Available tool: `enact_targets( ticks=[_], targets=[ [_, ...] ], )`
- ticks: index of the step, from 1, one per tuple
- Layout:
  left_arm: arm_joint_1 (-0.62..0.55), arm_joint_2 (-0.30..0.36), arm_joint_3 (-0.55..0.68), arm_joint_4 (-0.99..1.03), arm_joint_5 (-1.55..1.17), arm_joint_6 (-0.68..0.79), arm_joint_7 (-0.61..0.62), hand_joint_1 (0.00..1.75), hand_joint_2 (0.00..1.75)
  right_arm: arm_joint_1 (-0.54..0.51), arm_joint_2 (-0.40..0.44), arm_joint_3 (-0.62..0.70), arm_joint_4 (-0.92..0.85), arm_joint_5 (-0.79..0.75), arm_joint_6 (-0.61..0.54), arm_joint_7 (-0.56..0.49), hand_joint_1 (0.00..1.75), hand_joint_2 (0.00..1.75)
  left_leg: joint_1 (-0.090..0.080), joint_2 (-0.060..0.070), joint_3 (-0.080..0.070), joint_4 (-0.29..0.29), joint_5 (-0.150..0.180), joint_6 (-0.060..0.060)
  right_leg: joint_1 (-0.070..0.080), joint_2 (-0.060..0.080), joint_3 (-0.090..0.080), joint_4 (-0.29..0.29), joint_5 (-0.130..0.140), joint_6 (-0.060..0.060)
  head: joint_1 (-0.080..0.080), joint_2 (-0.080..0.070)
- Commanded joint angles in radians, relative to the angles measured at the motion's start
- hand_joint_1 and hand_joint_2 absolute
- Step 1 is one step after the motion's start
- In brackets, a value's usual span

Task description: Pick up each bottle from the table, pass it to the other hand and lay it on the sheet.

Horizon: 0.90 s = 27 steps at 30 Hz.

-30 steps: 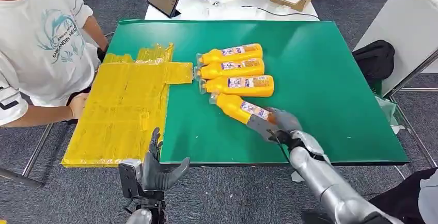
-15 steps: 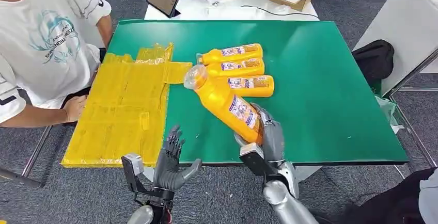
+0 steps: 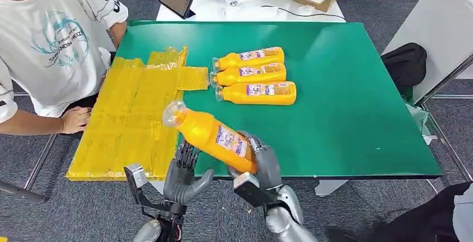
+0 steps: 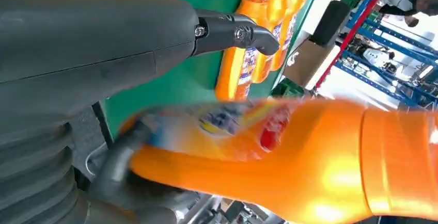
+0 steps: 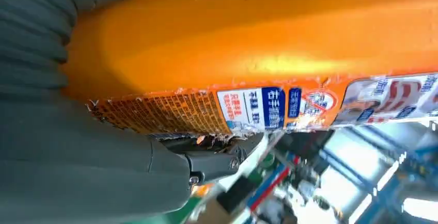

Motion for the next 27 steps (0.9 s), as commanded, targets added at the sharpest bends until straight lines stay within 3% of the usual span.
enact_targets(
  ticks=[1, 24, 25, 26, 27],
  targets=[
    [-0.029, 0.007, 0.011, 0.035, 0.036, -0.037, 0.004, 0.00, 1.75, -0.042, 0.048, 0.202, 0.193, 0.038, 0.001, -0.014, 1.75, 1.75, 0.001, 0.002, 0.005, -0.001, -0.002, -0.001, 0.001, 0.003, 0.004, -0.001, -0.001, -0.002, 0.000, 0.000],
    [-0.021, 0.003, 0.046, 0.018, 0.154, -0.130, 0.011, 0.02, 1.75, -0.066, 0.079, 0.297, 0.284, 0.006, 0.037, 0.002, 1.75, 1.75, 0.000, -0.001, 0.004, -0.001, -0.001, -0.001, 0.000, -0.001, 0.004, -0.001, -0.002, -0.002, 0.000, 0.000],
    [-0.020, 0.002, 0.048, 0.013, 0.147, -0.118, 0.003, 1.20, 1.75, -0.068, 0.078, 0.301, 0.288, 0.005, 0.041, 0.004, 1.75, 1.75, 0.000, -0.001, 0.002, -0.001, 0.000, -0.001, 0.000, -0.001, 0.002, -0.001, -0.001, -0.001, 0.000, 0.000],
    [-0.020, 0.003, 0.046, 0.012, 0.144, -0.113, 0.001, 1.75, 1.75, -0.068, 0.078, 0.303, 0.289, 0.006, 0.039, 0.006, 1.75, 1.75, 0.001, -0.001, 0.005, 0.000, -0.002, -0.001, 0.001, -0.001, 0.005, -0.001, -0.002, -0.002, 0.000, 0.000],
    [-0.020, 0.003, 0.046, 0.010, 0.141, -0.104, -0.001, 1.75, 1.75, -0.069, 0.078, 0.304, 0.292, 0.004, 0.036, 0.007, 1.75, 1.75, 0.000, -0.001, 0.004, -0.001, -0.001, -0.001, 0.000, -0.001, 0.003, -0.001, -0.001, -0.001, 0.000, 0.000]
  ],
)
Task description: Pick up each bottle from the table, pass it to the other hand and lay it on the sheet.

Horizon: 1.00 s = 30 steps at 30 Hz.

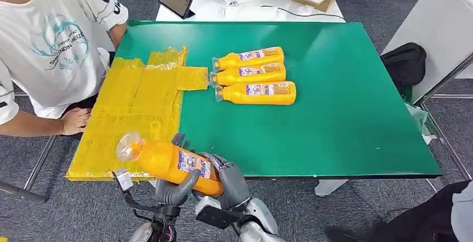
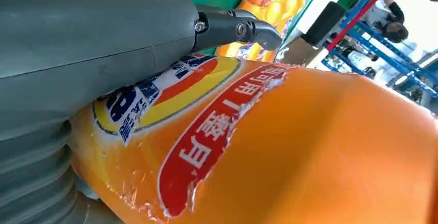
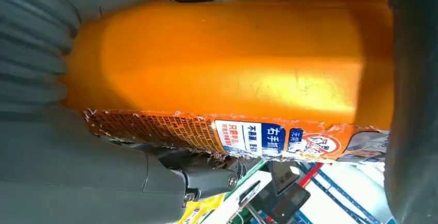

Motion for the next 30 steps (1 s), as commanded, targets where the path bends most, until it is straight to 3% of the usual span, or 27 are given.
enact_targets(
  ticks=[1, 13, 14, 15, 16, 23, 28, 30],
  targets=[
    [-0.044, 0.005, -0.013, 0.011, -0.011, 0.025, -0.014, 1.75, 1.75, -0.017, 0.001, 0.076, 0.104, 0.003, 0.026, 0.007, 1.75, 1.75, 0.001, -0.001, 0.006, -0.001, -0.002, -0.001, 0.001, -0.001, 0.007, -0.001, -0.003, -0.002, 0.000, 0.000],
    [-0.050, 0.006, -0.017, 0.013, -0.029, 0.060, -0.034, 1.75, 1.75, -0.023, 0.005, 0.080, 0.111, -0.003, 0.017, 0.010, 1.75, 1.75, 0.001, -0.002, 0.005, 0.000, -0.002, -0.001, 0.001, -0.002, 0.006, -0.001, -0.002, -0.002, 0.000, 0.000],
    [-0.051, 0.005, -0.016, 0.014, -0.030, 0.063, -0.035, 1.75, 1.75, -0.022, 0.006, 0.076, 0.108, -0.007, 0.015, 0.008, 1.33, 1.75, 0.000, -0.002, 0.004, -0.001, -0.001, -0.001, 0.001, -0.002, 0.004, -0.001, -0.002, -0.001, 0.000, 0.000],
    [-0.052, 0.005, -0.013, 0.015, -0.044, 0.083, -0.042, 1.75, 1.75, -0.021, 0.008, 0.070, 0.103, -0.013, 0.008, 0.005, 0.00, 1.75, 0.000, -0.002, 0.003, -0.001, -0.001, -0.001, 0.001, -0.002, 0.004, -0.001, -0.001, -0.001, 0.000, 0.000],
    [-0.053, 0.005, -0.013, 0.014, -0.053, 0.093, -0.046, 1.75, 1.75, -0.020, 0.010, 0.065, 0.099, -0.016, -0.002, 0.005, 0.00, 0.00, 0.001, -0.002, 0.005, -0.001, -0.002, -0.001, 0.001, -0.002, 0.006, -0.001, -0.002, -0.002, 0.000, 0.000],
    [-0.103, 0.013, 0.030, 0.016, -0.198, 0.281, -0.096, 1.75, 1.75, -0.006, -0.012, 0.041, -0.055, -0.092, 0.054, 0.018, 0.00, 0.00, 0.001, -0.002, 0.003, 0.000, -0.001, -0.001, 0.001, -0.001, 0.004, 0.000, -0.002, -0.002, 0.000, 0.000],
    [-0.193, 0.020, 0.130, 0.060, -0.318, 0.517, -0.158, 1.75, 1.75, -0.011, -0.021, -0.001, -0.158, -0.130, 0.041, 0.038, 0.00, 0.00, 0.000, -0.002, 0.003, 0.000, -0.001, -0.001, 0.001, -0.001, 0.003, 0.001, -0.001, -0.002, 0.000, 0.000],
    [-0.218, 0.025, 0.154, 0.071, -0.320, 0.522, -0.154, 1.75, 1.75, -0.012, -0.023, -0.011, -0.177, -0.135, 0.043, 0.047, 0.00, 0.00, 0.001, -0.002, 0.003, 0.000, -0.001, -0.001, 0.001, -0.001, 0.004, 0.000, -0.001, -0.002, 0.000, 0.000]
  ],
)
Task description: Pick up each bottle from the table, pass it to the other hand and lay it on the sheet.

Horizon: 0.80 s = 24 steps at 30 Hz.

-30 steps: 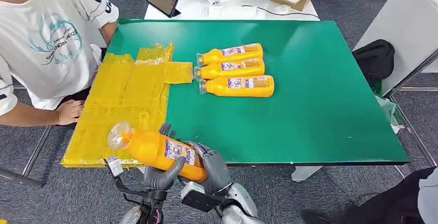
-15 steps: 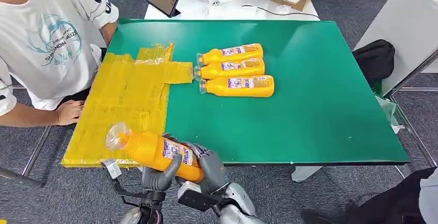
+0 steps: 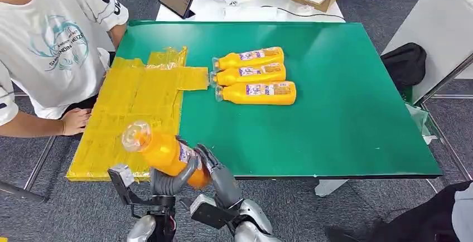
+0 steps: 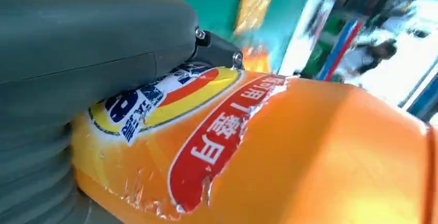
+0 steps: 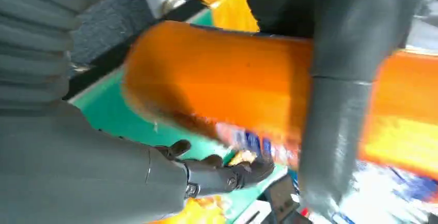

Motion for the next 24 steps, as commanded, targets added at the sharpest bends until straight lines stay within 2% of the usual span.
enact_targets(
  ticks=[1, 2, 3, 4, 6, 8, 9, 10, 11, 12, 13, 15, 16, 17, 20, 21, 22, 24],
  targets=[
    [-0.172, 0.029, 0.145, 0.088, -0.103, 0.195, -0.048, 1.75, 1.75, -0.007, -0.034, -0.050, -0.147, -0.036, -0.010, 0.028, 0.00, 0.00, 0.001, -0.001, 0.003, 0.000, -0.001, -0.001, 0.001, -0.001, 0.003, 0.000, -0.001, -0.002, 0.000, 0.000],
    [-0.199, 0.029, 0.166, 0.123, -0.163, 0.292, -0.057, 1.75, 1.75, -0.006, -0.032, -0.064, -0.161, -0.045, -0.022, 0.022, 0.00, 0.00, 0.000, -0.001, 0.002, -0.001, 0.000, -0.001, 0.000, -0.001, 0.002, 0.000, -0.001, -0.001, 0.000, 0.000],
    [-0.214, 0.034, 0.177, 0.142, -0.174, 0.311, -0.058, 1.75, 1.75, -0.005, -0.032, -0.068, -0.169, -0.048, -0.022, 0.021, 0.00, 0.00, 0.001, -0.001, 0.004, 0.000, -0.001, -0.001, 0.001, -0.001, 0.005, 0.000, -0.002, -0.002, 0.000, 0.000],
    [-0.261, 0.047, 0.187, 0.212, -0.272, 0.430, -0.077, 1.75, 1.75, 0.001, -0.026, -0.090, -0.195, -0.055, -0.054, -0.002, 0.00, 0.00, 0.001, -0.001, 0.004, -0.001, 0.000, -0.001, 0.001, -0.001, 0.004, 0.000, -0.001, -0.002, 0.000, 0.000],
    [-0.307, 0.060, 0.206, 0.271, -0.318, 0.473, -0.091, 1.75, 1.75, 0.000, -0.025, -0.099, -0.218, -0.063, -0.056, -0.004, 0.00, 0.00, 0.001, -0.003, 0.004, 0.000, 0.000, -0.001, 0.001, -0.003, 0.005, 0.000, -0.002, -0.002, 0.000, 0.000],
    [-0.360, 0.014, 0.409, 0.326, -0.629, 0.487, -0.091, 1.75, 1.75, 0.010, -0.018, -0.120, -0.262, -0.094, -0.071, -0.021, 0.00, 0.00, 0.000, -0.002, 0.003, -0.001, 0.000, -0.001, 0.000, -0.002, 0.004, 0.000, -0.001, -0.001, 0.001, 0.000],
    [-0.371, 0.015, 0.413, 0.339, -0.631, 0.487, -0.091, 1.75, 1.75, 0.010, -0.020, -0.118, -0.269, -0.094, -0.069, -0.021, 0.00, 0.00, 0.001, -0.001, 0.005, -0.001, 0.000, -0.001, 0.000, -0.001, 0.006, 0.000, -0.002, -0.002, 0.000, 0.000],
    [-0.422, -0.019, 0.573, 0.393, -0.885, 0.487, -0.091, 1.75, 1.75, 0.016, -0.020, -0.124, -0.297, -0.113, -0.070, -0.033, 0.00, 0.00, 0.001, 0.000, 0.005, 0.000, -0.001, -0.001, 0.001, 0.000, 0.006, 0.000, -0.001, -0.002, 0.000, 0.000],
    [-0.449, -0.016, 0.608, 0.426, -0.996, 0.487, -0.079, 1.75, 1.75, 0.016, -0.021, -0.122, -0.308, -0.116, -0.069, -0.033, 0.00, 0.00, 0.001, 0.000, 0.003, 0.000, 0.000, -0.001, 0.001, 0.000, 0.004, 0.000, -0.001, -0.002, 0.000, 0.000],
    [-0.486, 0.001, 0.602, 0.487, -1.032, 0.487, -0.070, 1.75, 1.75, 0.014, -0.022, -0.120, -0.317, -0.118, -0.066, -0.032, 0.00, 0.00, 0.002, -0.001, 0.005, 0.000, -0.001, -0.001, 0.002, -0.001, 0.006, 0.000, -0.002, -0.002, 0.001, 0.000],
    [-0.512, 0.027, 0.596, 0.514, -1.182, 0.487, 0.006, 1.75, 1.75, 0.011, -0.024, -0.116, -0.321, -0.119, -0.062, -0.032, 0.00, 0.00, 0.001, -0.001, 0.002, 0.000, 0.001, -0.001, 0.001, -0.001, 0.003, 0.001, -0.001, -0.002, 0.000, 0.000],
    [-0.532, 0.030, 0.611, 0.519, -1.243, 0.487, 0.021, 1.75, 1.75, 0.006, -0.022, -0.114, -0.323, -0.120, -0.059, -0.032, 0.00, 0.00, 0.001, 0.000, 0.005, 0.001, 0.000, -0.001, 0.001, 0.000, 0.005, 0.001, -0.001, -0.002, 0.000, 0.000],
    [-0.556, 0.041, 0.609, 0.546, -1.440, 0.487, 0.103, 1.75, 1.75, 0.003, -0.022, -0.107, -0.323, -0.121, -0.052, -0.032, 0.00, 0.00, 0.001, -0.001, 0.004, 0.000, 0.000, -0.001, 0.001, -0.001, 0.004, 0.001, -0.001, -0.002, 0.000, 0.000],
    [-0.566, 0.044, 0.631, 0.530, -1.515, 0.487, 0.123, 1.75, 1.75, 0.001, -0.019, -0.103, -0.327, -0.127, -0.048, -0.033, 0.00, 0.00, 0.000, 0.000, 0.003, 0.000, 0.001, -0.001, 0.000, 0.000, 0.003, 0.001, 0.000, -0.001, 0.000, 0.000],
    [-0.659, 0.119, 0.544, 0.724, -1.684, 0.487, 0.281, 1.75, 1.75, 0.005, -0.012, -0.098, -0.332, -0.137, -0.049, -0.039, 0.00, 0.00, 0.001, -0.001, 0.002, 0.000, 0.001, -0.001, 0.001, -0.001, 0.003, 0.001, -0.001, -0.001, 0.000, 0.000],
    [-0.673, 0.127, 0.538, 0.739, -1.677, 0.487, 0.283, 1.75, 1.75, 0.006, -0.012, -0.097, -0.335, -0.137, -0.049, -0.039, 0.00, 0.00, 0.001, -0.002, 0.004, 0.000, 0.001, -0.002, 0.001, -0.002, 0.004, 0.001, -0.002, -0.002, 0.000, 0.000],
    [-0.726, 0.151, 0.507, 0.872, -1.705, 0.475, 0.339, 1.75, 1.75, 0.008, -0.013, -0.100, -0.344, -0.139, -0.052, -0.042, 0.00, 0.00, 0.001, -0.003, 0.003, 0.000, 0.002, -0.001, 0.001, -0.003, 0.004, 0.002, -0.001, -0.002, 0.001, 0.000],
    [-0.765, 0.180, 0.446, 0.951, -1.758, 0.425, 0.405, 1.75, 1.75, 0.013, -0.016, -0.107, -0.361, -0.143, -0.050, -0.041, 0.00, 0.00, 0.001, -0.002, 0.005, 0.000, 0.001, -0.001, 0.001, -0.002, 0.005, 0.002, -0.002, -0.002, 0.000, 0.000]
  ],
)
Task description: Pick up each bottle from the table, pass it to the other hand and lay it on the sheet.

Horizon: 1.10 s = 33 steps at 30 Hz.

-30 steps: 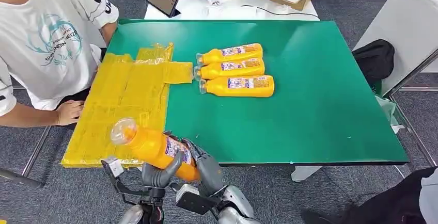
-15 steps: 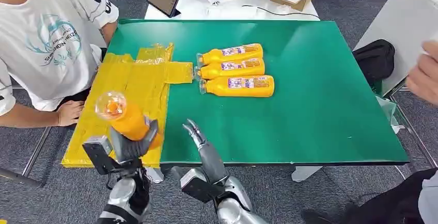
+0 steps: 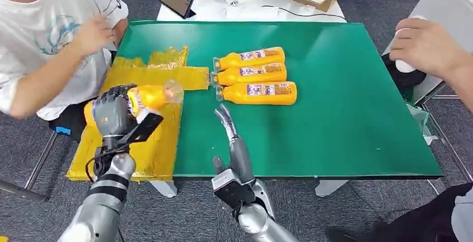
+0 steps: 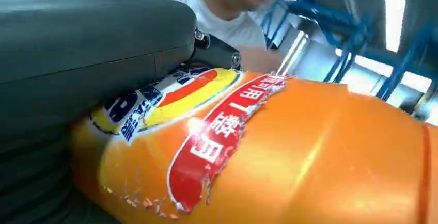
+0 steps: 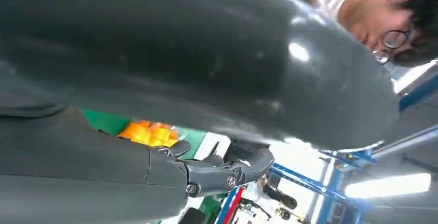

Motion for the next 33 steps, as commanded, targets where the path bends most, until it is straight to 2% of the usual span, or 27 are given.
enact_targets(
  ticks=[1, 6, 8, 13, 23, 24, 27, 28, 33],
  targets=[
    [-0.274, 0.143, -0.118, 0.505, -0.162, -0.074, 0.235, 1.75, 1.75, -0.005, -0.010, -0.019, -0.049, -0.025, 0.005, -0.004, 0.00, 0.00, 0.000, -0.001, 0.003, 0.000, -0.001, -0.001, 0.001, -0.001, 0.003, 0.001, -0.002, -0.002, 0.000, 0.000],
    [-0.298, 0.158, -0.175, 0.554, -0.212, -0.223, 0.334, 1.75, 1.75, 0.010, -0.011, -0.037, -0.052, -0.029, 0.016, 0.013, 0.00, 0.00, 0.001, -0.001, 0.005, 0.000, -0.002, -0.001, 0.001, -0.001, 0.005, 0.000, -0.003, -0.002, 0.000, 0.000],
    [-0.302, 0.149, -0.154, 0.552, -0.181, -0.248, 0.329, 1.75, 1.75, 0.012, -0.010, -0.040, -0.049, -0.029, 0.019, 0.015, 0.00, 0.00, 0.000, -0.001, 0.003, 0.000, -0.001, -0.001, 0.001, -0.001, 0.003, 0.000, -0.001, -0.001, 0.000, 0.000],
    [-0.329, 0.144, -0.177, 0.571, -0.185, -0.415, 0.385, 1.75, 1.75, 0.019, -0.002, -0.045, -0.046, -0.024, 0.035, 0.023, 0.00, 0.00, 0.001, 0.000, 0.004, 0.001, -0.002, -0.001, 0.001, 0.000, 0.004, 0.001, -0.002, -0.002, 0.000, 0.000],
    [-0.298, 0.161, -0.171, 0.567, -0.139, -0.442, 0.393, 1.75, 1.75, 0.027, -0.003, -0.051, -0.030, -0.012, 0.052, 0.039, 0.00, 0.00, 0.000, 0.001, 0.001, 0.000, -0.001, -0.001, 0.001, 0.001, 0.001, 0.000, -0.001, -0.001, 0.000, 0.000],
    [-0.292, 0.158, -0.165, 0.567, -0.130, -0.435, 0.394, 0.02, 1.75, 0.029, -0.003, -0.051, -0.028, -0.012, 0.053, 0.039, 0.00, 0.00, 0.001, 0.001, 0.004, 0.000, -0.002, -0.001, 0.001, 0.001, 0.004, 0.000, -0.002, -0.002, 0.000, 0.000],
    [-0.283, 0.143, -0.159, 0.571, -0.112, -0.435, 0.388, 0.00, 1.75, 0.031, 0.000, -0.050, -0.021, -0.012, 0.059, 0.040, 0.00, 0.00, 0.001, 0.001, 0.004, 0.000, -0.002, -0.001, 0.001, 0.001, 0.004, 0.000, -0.002, -0.002, 0.000, 0.000],
    [-0.282, 0.131, -0.140, 0.573, -0.085, -0.441, 0.386, 0.00, 0.00, 0.030, 0.000, -0.047, -0.017, -0.009, 0.060, 0.041, 0.00, 0.00, 0.000, 0.000, 0.003, -0.001, -0.001, -0.001, 0.000, 0.000, 0.003, -0.001, -0.001, -0.001, 0.000, 0.000],
    [-0.292, 0.103, -0.065, 0.571, 0.029, -0.511, 0.353, 0.00, 0.00, 0.021, 0.004, -0.051, -0.016, 0.006, 0.042, 0.061, 0.00, 0.00, 0.001, -0.001, 0.004, 0.000, -0.002, -0.001, 0.001, -0.001, 0.004, 0.000, -0.002, -0.001, 0.000, 0.000]
  ],
)
